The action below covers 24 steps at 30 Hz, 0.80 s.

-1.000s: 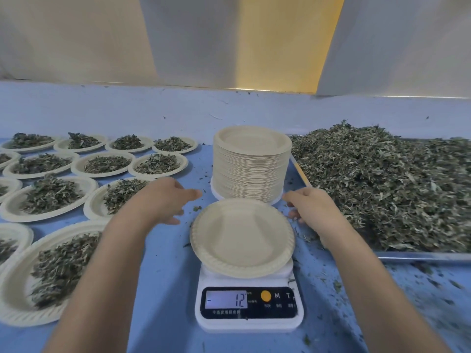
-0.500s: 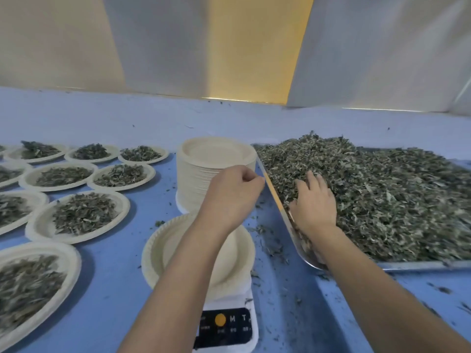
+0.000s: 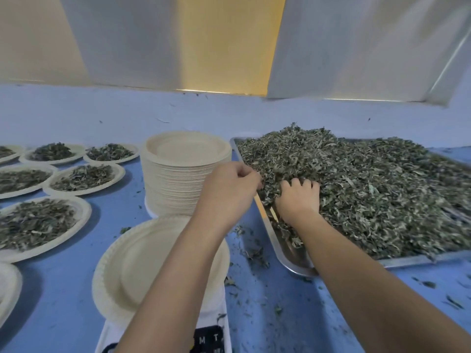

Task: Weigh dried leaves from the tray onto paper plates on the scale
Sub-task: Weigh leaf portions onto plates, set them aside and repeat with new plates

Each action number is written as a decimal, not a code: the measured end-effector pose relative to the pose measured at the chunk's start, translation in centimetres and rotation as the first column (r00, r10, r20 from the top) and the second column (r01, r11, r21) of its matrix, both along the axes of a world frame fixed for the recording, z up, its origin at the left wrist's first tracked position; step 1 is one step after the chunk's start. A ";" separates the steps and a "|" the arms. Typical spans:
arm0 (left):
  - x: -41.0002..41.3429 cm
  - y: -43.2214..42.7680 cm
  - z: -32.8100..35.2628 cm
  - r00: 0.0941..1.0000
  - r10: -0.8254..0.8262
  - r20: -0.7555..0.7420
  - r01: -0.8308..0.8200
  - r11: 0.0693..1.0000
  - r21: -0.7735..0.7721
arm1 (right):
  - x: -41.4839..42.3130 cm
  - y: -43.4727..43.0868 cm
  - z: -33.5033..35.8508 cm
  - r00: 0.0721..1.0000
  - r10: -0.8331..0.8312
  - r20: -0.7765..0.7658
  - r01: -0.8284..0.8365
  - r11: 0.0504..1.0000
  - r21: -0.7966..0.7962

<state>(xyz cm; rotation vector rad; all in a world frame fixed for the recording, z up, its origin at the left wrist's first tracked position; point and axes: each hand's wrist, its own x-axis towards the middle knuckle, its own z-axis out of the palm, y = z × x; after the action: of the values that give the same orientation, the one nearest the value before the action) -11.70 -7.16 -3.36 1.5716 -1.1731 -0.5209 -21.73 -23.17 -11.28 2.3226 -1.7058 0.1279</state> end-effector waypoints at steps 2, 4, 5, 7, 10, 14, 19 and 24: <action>0.2 0.0 0.0 1.000 -0.013 -0.022 0.012 1.000 -0.006 | 0.3 0.4 0.2 1.000 0.004 0.009 -0.004 1.000 0.019; 0.3 -0.1 0.0 0.998 -0.034 -0.061 0.034 0.999 -0.011 | 0.9 1.0 0.4 0.999 0.021 0.024 -0.022 0.999 0.050; 0.3 -0.1 0.0 0.996 -0.044 -0.082 0.043 0.999 -0.013 | 1.2 1.4 0.5 0.998 0.036 0.044 -0.038 0.998 0.050; 0.3 -0.1 0.0 0.993 -0.051 -0.107 0.049 0.999 -0.015 | 1.5 2.0 0.8 0.994 0.069 0.084 -0.068 0.998 -0.005; 0.2 0.0 -0.1 0.993 -0.057 -0.108 0.057 0.998 -0.012 | 1.1 2.5 1.2 0.985 0.108 0.132 -0.088 0.985 -0.147; 0.2 0.0 -0.1 0.991 -0.062 -0.118 0.061 0.998 -0.015 | 0.6 2.5 1.4 0.950 0.198 0.242 -0.121 0.947 -0.298; 0.2 0.0 -0.1 0.989 -0.065 -0.130 0.063 0.998 -0.015 | 0.7 2.0 1.0 0.950 0.241 0.197 -0.146 0.904 -0.401; 0.1 0.0 -0.2 0.987 -0.074 -0.141 0.073 0.997 -0.010 | 0.6 1.4 -0.1 0.979 0.074 0.191 -0.068 0.997 -0.037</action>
<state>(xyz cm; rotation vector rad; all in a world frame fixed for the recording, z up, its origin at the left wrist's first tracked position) -11.57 -7.20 -3.55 1.4666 -1.1265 -0.6659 -21.16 -21.76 -11.42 2.4181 -1.6928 0.4010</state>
